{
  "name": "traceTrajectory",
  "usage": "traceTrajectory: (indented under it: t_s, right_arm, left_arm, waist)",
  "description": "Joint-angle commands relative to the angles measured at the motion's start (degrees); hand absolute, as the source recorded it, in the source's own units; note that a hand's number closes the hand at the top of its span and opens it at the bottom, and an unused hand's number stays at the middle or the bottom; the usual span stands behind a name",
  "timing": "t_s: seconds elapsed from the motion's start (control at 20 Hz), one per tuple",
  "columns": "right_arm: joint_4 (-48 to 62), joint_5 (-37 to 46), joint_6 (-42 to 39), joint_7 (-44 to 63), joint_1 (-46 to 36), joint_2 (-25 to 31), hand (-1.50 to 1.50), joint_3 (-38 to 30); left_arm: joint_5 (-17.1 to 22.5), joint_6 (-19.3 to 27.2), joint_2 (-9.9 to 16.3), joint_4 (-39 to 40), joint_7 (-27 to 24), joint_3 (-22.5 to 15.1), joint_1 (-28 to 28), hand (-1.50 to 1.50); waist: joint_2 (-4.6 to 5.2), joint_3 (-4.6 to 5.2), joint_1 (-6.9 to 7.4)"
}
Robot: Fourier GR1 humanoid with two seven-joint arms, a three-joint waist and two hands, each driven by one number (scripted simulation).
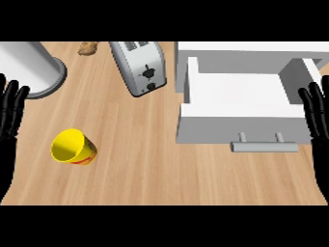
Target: Pick up the cup, place it into the drawer and close the drawer
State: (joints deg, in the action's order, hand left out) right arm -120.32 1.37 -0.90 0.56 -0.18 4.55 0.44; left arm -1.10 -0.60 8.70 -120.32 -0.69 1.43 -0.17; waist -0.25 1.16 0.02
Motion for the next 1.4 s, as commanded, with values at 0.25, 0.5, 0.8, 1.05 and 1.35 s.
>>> traceTrajectory:
  t_s: [0.25,0.5,0.8,1.05,1.35]
  right_arm:
    - [-1.3,-1.8,-2.0,0.8,0.1,0.5,-1.50,1.0]
    - [-0.6,-7.3,-4.3,4.4,1.4,-0.4,-1.50,1.7]
    - [2.5,-5.0,-4.1,0.8,1.7,-2.3,-1.50,3.2]
    - [2.5,-4.5,-3.4,2.8,-0.7,-1.9,-1.50,2.1]
    - [0.1,-4.2,-1.9,6.8,-2.5,-2.7,-1.50,3.1]
  left_arm:
    - [-19.2,25.3,-8.5,4.3,2.7,3.5,-2.3,-1.50]
    - [-13.4,38.0,-8.6,6.8,8.2,-3.1,-6.2,-1.50]
    - [-14.9,48.6,-8.7,16.3,4.2,-9.3,-9.8,-1.50]
    - [-16.1,46.8,-8.7,12.1,7.8,-10.2,-7.9,-1.50]
    - [-16.1,47.2,-8.7,16.7,9.2,-5.6,-13.3,-1.50]
  waist:
    - [0.43,-1.29,-0.85]
    - [0.24,-1.19,-0.47]
    - [0.28,-1.16,-0.34]
    - [0.21,-1.17,-0.08]
    - [0.21,-1.16,-0.14]
